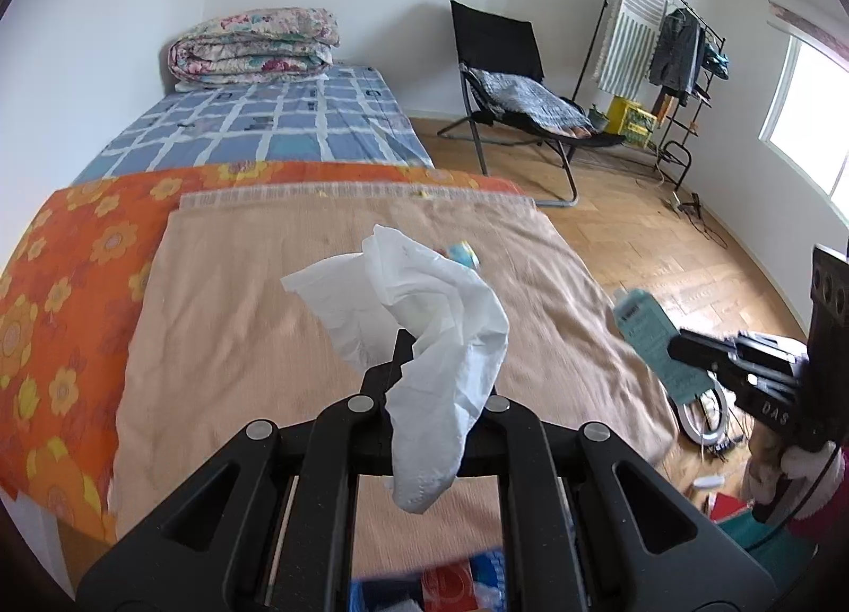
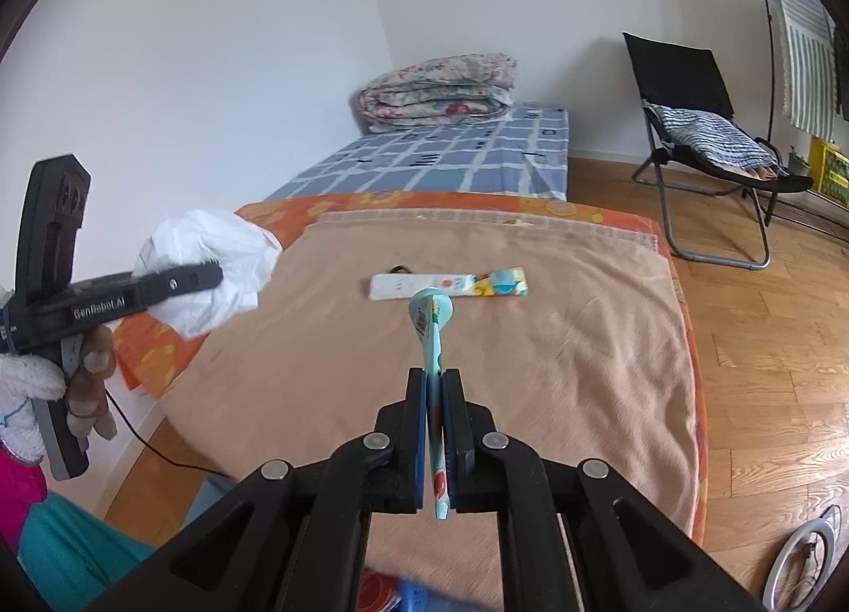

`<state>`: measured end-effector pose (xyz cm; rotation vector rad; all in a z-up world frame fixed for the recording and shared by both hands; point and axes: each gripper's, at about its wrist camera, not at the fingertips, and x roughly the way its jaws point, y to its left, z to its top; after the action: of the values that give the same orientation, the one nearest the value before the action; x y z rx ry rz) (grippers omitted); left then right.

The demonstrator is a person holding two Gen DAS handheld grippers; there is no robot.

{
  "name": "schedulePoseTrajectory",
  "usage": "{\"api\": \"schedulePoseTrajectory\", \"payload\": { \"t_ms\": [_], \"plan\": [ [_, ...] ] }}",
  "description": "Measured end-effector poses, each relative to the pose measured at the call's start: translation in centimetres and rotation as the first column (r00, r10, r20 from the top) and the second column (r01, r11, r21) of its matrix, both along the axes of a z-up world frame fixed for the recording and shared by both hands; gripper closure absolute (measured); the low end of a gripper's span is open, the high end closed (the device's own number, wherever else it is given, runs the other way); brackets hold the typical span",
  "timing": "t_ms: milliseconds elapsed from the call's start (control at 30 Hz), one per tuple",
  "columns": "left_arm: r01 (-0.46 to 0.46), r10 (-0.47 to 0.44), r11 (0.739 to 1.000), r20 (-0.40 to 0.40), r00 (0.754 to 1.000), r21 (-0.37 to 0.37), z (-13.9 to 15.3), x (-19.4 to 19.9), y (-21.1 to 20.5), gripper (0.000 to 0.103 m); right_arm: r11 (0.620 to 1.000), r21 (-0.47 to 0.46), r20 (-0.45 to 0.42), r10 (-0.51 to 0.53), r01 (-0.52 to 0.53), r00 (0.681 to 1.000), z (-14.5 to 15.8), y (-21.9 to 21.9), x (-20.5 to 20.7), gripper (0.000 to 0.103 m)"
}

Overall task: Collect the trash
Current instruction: 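Lift the tissue and teal packet and carry them toward the blue basket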

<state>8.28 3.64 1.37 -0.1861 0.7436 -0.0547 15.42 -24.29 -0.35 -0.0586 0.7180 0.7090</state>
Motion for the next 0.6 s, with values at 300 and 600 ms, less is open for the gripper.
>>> {"api": "schedulePoseTrajectory", "payload": {
  "t_ms": [300, 600],
  "plan": [
    [0.034, -0.034, 0.999, -0.046, 0.998, -0.019, -2.6, -6.2, -1.3, 0.095, 0.999, 0.015, -0.017, 0.052, -0.052, 0.999, -1.2, -0.1, -4.5, 0.1],
    [0.072, -0.071, 0.997, -0.131, 0.989, 0.002, -6.3, -9.4, -2.0, 0.095, 0.997, -0.017, -0.03, 0.072, -0.073, 0.997, -3.3, -0.1, -7.2, 0.1]
  ]
}}
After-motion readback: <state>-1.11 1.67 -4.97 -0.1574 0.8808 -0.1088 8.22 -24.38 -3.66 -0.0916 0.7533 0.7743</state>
